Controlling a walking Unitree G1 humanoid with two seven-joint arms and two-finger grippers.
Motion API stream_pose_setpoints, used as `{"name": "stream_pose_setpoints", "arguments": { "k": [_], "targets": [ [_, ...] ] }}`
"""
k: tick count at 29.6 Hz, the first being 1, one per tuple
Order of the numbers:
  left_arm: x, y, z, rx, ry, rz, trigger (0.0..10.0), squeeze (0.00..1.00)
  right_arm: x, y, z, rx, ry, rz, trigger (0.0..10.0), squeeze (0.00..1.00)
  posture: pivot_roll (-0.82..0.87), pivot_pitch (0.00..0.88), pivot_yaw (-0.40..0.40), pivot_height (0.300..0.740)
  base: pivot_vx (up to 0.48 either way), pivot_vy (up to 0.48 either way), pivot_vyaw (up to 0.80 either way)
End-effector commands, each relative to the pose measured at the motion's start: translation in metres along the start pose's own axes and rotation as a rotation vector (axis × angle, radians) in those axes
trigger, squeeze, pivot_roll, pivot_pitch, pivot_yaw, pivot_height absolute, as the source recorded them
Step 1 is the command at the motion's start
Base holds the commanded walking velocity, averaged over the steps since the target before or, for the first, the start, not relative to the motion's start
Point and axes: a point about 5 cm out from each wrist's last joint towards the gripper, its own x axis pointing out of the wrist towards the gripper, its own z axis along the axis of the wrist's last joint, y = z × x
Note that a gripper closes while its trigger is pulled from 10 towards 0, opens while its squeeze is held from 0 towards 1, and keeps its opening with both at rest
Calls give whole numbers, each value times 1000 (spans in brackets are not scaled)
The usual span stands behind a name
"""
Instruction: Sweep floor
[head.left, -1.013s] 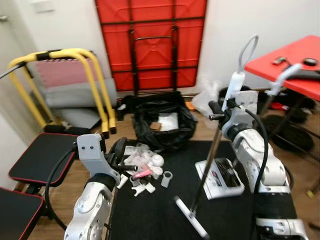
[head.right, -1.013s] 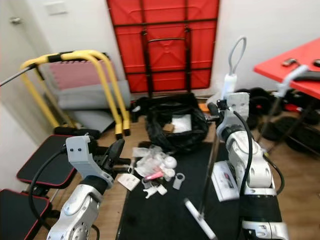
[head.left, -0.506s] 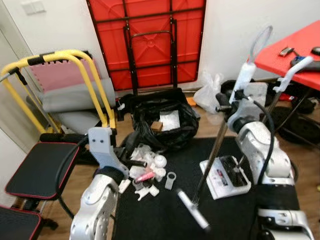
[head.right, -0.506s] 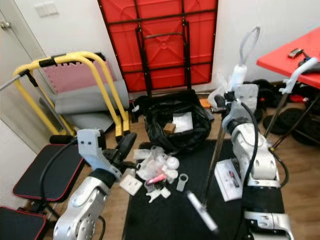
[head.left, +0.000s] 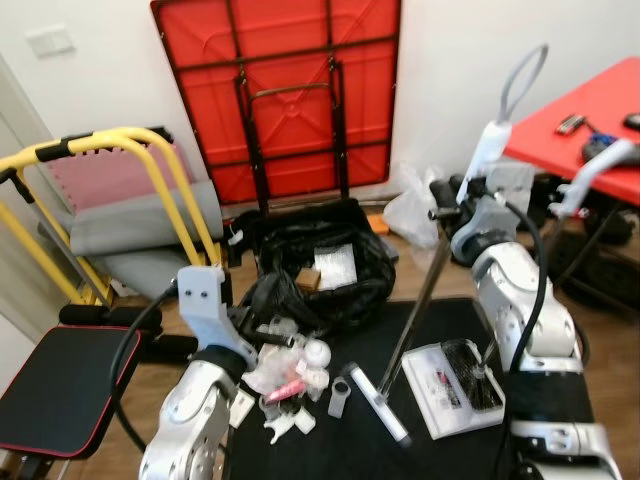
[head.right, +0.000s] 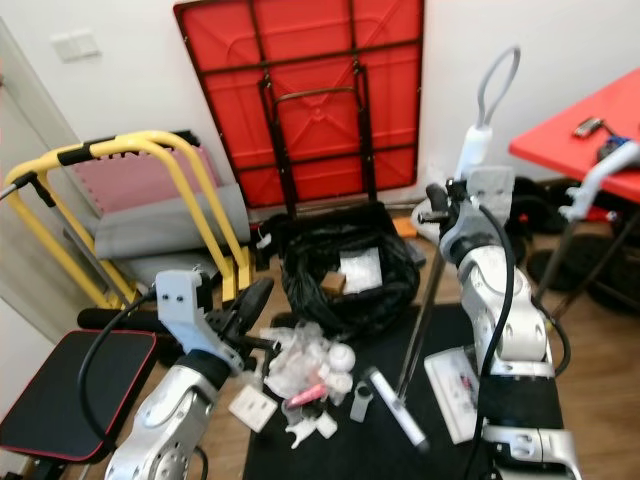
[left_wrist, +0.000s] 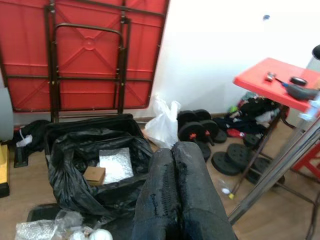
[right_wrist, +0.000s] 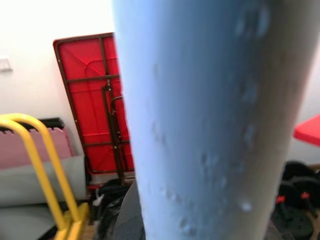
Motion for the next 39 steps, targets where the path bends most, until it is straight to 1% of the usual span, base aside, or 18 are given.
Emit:
{"name": "stream_pose_setpoints", "arguments": {
  "k": [1, 2, 4, 7, 9, 11, 17, 19, 22, 24, 25, 28, 29, 31, 34, 35, 36, 39],
  "targets": [
    [-1, 3, -1, 9, 7, 3, 10000, 0, 5, 8, 13, 23, -63, 16, 10000, 0, -99, 0, -6, 740, 281, 0, 0],
    [-1, 3, 0, 8, 6, 2, 10000, 0, 6, 8, 14, 28, -61, 6, 10000, 0, -98, 0, -5, 740, 277, 0, 0],
    [-1, 2, 0, 4, 4, 3, 10000, 0, 10, 5, 15, 85, -63, -28, 10000, 0, -97, 0, -8, 740, 281, 0, 0],
    [-2, 2, 1, -1, 2, 5, 10000, 0, 12, 3, 18, 141, -88, -23, 10000, 0, -98, 0, -8, 740, 281, 0, 0],
    [-2, 1, 1, -2, 1, 6, 10000, 0, 13, 6, 20, 238, -99, 29, 10000, 0, -103, 0, -8, 740, 277, 0, 0],
    [-2, 1, 1, -4, 0, 7, 10000, 0, 14, 8, 20, 307, -97, 56, 10000, 0, -106, 0, -6, 740, 279, 0, 0],
    [-2, 1, 1, -7, 2, 7, 10000, 0, 17, 7, 13, 327, -77, 44, 10000, 0, -110, 0, -2, 740, 279, 0, 0],
    [-3, 0, 1, -7, 9, 5, 10000, 0, 18, 2, 0, 344, -37, 8, 10000, 0, -107, 9, -1, 740, 264, 0, 0],
    [-6, -2, 2, -3, 14, -1, 10000, 0, 21, -4, -10, 370, -10, -26, 10000, 0, -100, 29, 5, 740, 257, 0, 0],
    [-7, -3, 3, 3, 19, -6, 10000, 0, 22, -4, -10, 379, -12, -22, 10000, 0, -96, 41, 7, 740, 251, 0, 0],
    [-10, -5, 5, 12, 27, -16, 10000, 0, 24, -1, -5, 405, -30, 0, 10000, 0, -87, 78, 14, 740, 0, 0, 0],
    [-12, -5, 6, 15, 30, -20, 10000, 0, 24, 0, -2, 420, -40, 13, 10000, 0, -87, 78, 14, 740, 0, 0, 0],
    [-14, -7, 7, 22, 32, -30, 10000, 0, 25, 2, 1, 426, -52, 28, 10000, 0, -80, 101, 18, 740, 0, 0, 0],
    [-23, -15, 11, 47, 51, -71, 10000, 0, 26, 2, 4, 426, -65, 25, 10000, 0, -63, 149, 24, 740, 0, 0, 0],
    [-27, -18, 11, 55, 64, -89, 10000, 0, 26, 0, 4, 421, -66, 18, 10000, 0, -63, 149, 24, 740, 0, 0, 0],
    [-30, -23, 11, 61, 74, -117, 10000, 0, 25, -2, 4, 417, -68, 12, 10000, 0, -52, 176, 27, 740, 0, 0, 0],
    [-32, -25, 12, 64, 80, -136, 10000, 0, 24, -3, 4, 415, -70, 9, 10000, 0, -52, 176, 27, 740, 0, 0, 0],
    [-44, -43, 12, 91, 117, -271, 10000, 0, 23, -11, 2, 403, -70, -29, 10000, 0, -39, 213, 38, 740, 0, 0, 0]
  ]
}}
